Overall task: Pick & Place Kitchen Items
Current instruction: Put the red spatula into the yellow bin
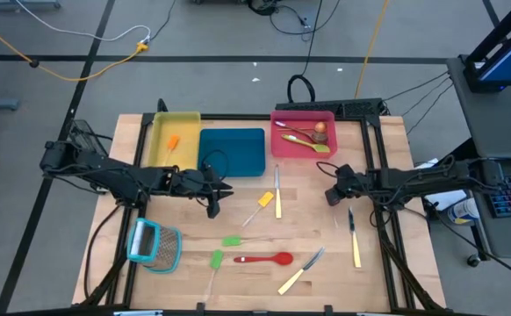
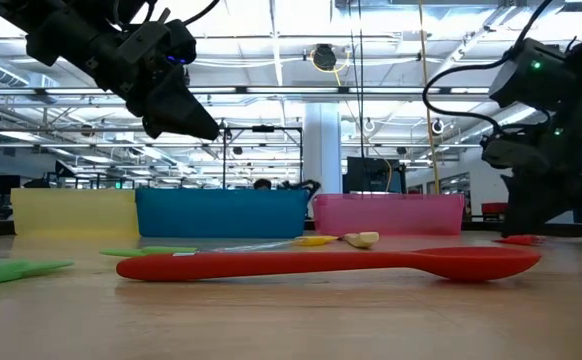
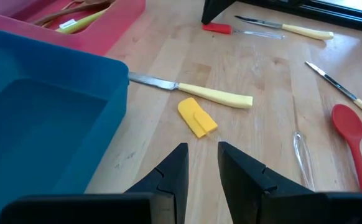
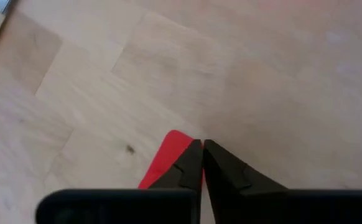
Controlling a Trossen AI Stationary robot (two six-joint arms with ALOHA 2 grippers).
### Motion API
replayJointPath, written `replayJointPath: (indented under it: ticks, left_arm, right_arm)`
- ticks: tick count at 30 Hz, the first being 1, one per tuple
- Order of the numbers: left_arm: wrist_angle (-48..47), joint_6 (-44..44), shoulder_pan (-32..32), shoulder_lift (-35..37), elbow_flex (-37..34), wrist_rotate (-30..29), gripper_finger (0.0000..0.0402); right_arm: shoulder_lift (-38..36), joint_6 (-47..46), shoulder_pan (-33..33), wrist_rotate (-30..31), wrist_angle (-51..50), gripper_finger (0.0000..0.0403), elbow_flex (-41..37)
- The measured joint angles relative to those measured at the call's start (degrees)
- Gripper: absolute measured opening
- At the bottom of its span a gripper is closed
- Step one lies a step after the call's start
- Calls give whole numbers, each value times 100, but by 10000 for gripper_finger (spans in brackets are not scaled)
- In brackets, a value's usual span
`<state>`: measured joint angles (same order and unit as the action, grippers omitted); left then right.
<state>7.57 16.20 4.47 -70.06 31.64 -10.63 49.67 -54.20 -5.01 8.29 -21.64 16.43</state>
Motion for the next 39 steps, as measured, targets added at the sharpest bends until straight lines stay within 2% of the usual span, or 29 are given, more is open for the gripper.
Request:
replayJointPath:
  ticks: [7, 18, 27, 34, 39]
  left_arm:
    - [-2, 1, 0, 0, 0, 0, 88]
    - [29, 1, 0, 0, 0, 2, 88]
    - [866, -375, 0, 2, -4, 0, 88]
    - [1021, -452, -2, 2, -4, -8, 88]
    - [1059, -595, -142, 1, -4, -293, 88]
  right_arm:
    - [-17, 540, 139, -117, 84, 2, 0]
    - [-235, 1679, 140, -296, 740, 1, -4]
    - [-278, 1791, 140, -262, 836, 0, -4]
    - [-272, 2862, 137, -257, 2019, 0, -2]
    - [-93, 3176, 137, -244, 2480, 0, 0]
